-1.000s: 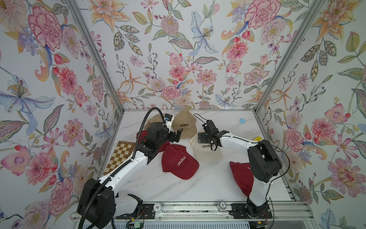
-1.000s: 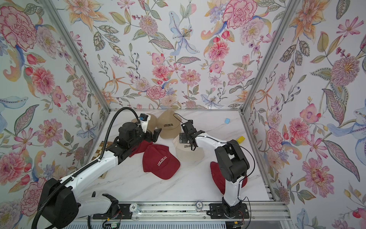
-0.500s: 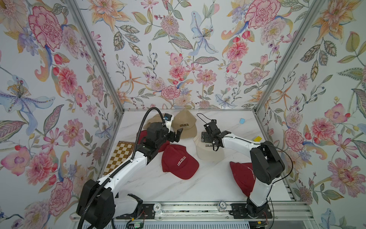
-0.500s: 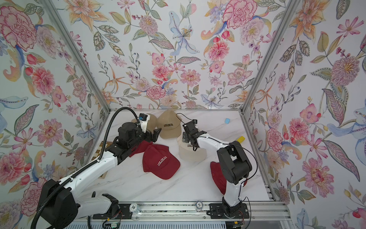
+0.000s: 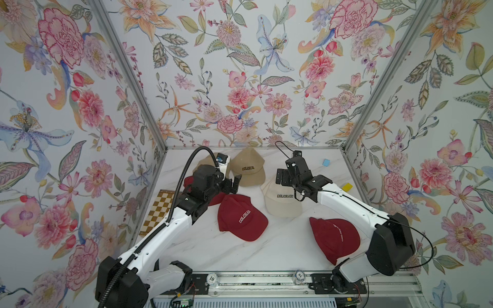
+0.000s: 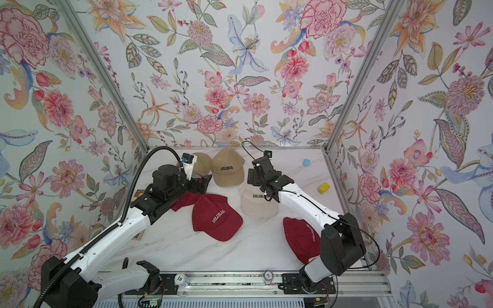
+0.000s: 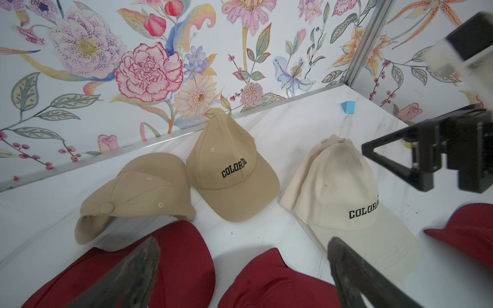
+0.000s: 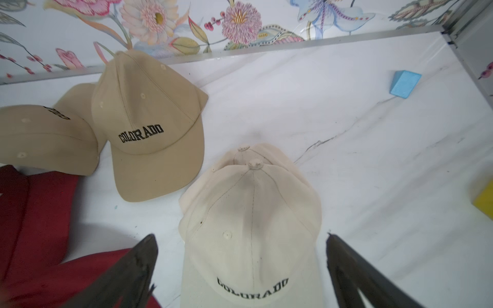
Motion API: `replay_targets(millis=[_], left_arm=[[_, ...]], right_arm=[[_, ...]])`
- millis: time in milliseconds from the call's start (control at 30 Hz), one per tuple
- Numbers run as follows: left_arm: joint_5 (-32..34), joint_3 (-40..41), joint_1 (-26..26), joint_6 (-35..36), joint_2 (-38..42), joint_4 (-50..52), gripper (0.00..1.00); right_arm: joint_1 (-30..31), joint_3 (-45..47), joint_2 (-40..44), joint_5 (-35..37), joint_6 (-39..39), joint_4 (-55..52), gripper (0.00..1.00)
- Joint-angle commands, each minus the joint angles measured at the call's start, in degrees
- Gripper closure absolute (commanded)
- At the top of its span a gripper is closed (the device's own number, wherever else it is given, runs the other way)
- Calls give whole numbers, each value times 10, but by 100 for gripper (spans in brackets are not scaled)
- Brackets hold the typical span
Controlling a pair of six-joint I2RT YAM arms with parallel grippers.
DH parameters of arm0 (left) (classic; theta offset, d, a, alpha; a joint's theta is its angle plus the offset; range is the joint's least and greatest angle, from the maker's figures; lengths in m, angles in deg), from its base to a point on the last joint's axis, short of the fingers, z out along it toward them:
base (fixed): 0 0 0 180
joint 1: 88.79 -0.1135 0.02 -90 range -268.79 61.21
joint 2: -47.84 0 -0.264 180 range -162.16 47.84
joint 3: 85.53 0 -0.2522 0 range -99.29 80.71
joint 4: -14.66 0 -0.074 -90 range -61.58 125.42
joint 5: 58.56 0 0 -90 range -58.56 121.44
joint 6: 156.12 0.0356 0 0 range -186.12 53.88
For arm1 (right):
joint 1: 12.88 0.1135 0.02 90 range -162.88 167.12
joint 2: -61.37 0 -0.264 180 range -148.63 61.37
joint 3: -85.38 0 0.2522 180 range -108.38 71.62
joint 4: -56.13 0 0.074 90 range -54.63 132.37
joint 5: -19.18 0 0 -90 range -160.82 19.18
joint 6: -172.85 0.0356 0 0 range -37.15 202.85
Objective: Stack the baseball caps by color
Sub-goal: Place the baseball cap on the baseball cap, then pick up the baseball cap from the center of the board.
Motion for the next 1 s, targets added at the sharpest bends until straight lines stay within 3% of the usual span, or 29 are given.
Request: replay_targets(millis=[0,200,467,700,967], left_arm=[[21,-25,3,-20,12,74,0],[16,-12,3,-53,23,81,0],[29,122,6,-109,71,-15,1],[54,161,14,-119,96,23,0],[67,212,14,-149,144,20,0]], right_arm=[[-14,10,49,-10,-20,-44,1],[-49,-23,68,-116,-72,-62,1],[-55,29,86,-196,-138,-18,1],[-67,22,112,-273,-159,-36,1],[-58,29,87,-296,-171,-43,1]])
